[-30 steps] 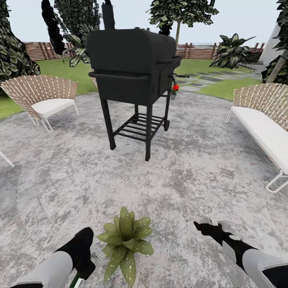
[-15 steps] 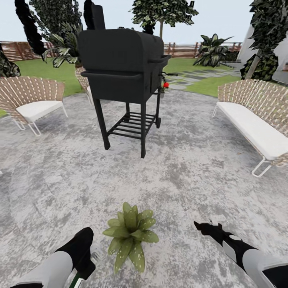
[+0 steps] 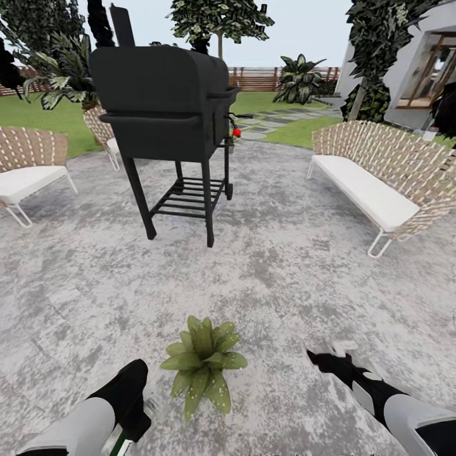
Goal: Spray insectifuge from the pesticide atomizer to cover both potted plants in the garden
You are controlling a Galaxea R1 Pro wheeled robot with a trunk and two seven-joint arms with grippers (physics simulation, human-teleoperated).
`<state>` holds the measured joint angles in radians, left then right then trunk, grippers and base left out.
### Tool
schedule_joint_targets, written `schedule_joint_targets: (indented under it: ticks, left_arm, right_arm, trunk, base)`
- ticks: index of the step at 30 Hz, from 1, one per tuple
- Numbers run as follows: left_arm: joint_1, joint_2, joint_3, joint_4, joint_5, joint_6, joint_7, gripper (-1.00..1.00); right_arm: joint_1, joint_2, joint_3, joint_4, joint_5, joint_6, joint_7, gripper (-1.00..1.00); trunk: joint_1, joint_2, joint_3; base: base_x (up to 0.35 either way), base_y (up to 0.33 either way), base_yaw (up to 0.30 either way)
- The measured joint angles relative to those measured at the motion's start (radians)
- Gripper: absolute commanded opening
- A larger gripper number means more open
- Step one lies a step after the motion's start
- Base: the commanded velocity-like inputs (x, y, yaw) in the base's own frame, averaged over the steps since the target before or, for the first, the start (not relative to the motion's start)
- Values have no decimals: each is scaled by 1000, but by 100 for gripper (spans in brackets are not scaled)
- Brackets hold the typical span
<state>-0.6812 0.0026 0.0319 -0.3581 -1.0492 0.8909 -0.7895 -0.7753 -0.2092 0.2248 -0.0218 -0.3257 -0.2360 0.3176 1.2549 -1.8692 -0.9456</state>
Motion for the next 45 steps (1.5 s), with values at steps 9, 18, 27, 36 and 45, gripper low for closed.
schedule_joint_targets:
  ticks: [9,18,27,36,45]
  left_arm:
    - [0,-1,0,-63,1,1,-2,-100]
    - [0,-1,-1,-63,2,0,-2,-100]
    - [0,-5,-2,-65,3,1,-4,-100]
    - [-6,-39,-4,-176,-2,8,-11,-100]
    - [-10,-61,-4,-181,-1,10,-12,-100]
  right_arm:
    - [0,0,0,0,-6,0,0,100]
    - [0,0,0,0,-6,0,0,100]
    - [0,0,0,0,-6,0,0,100]
    - [-1,0,0,1,-6,0,0,100]
    - [0,0,0,1,-6,0,0,100]
  trunk:
    - [0,0,0]
    - [0,0,0]
    - [0,0,0]
    - [0,0,0]
    - [0,0,0]
  base:
    - [93,260,-118]
    - [140,268,-259]
    - [25,51,-291]
    - [0,0,-42]
    - [0,0,0]
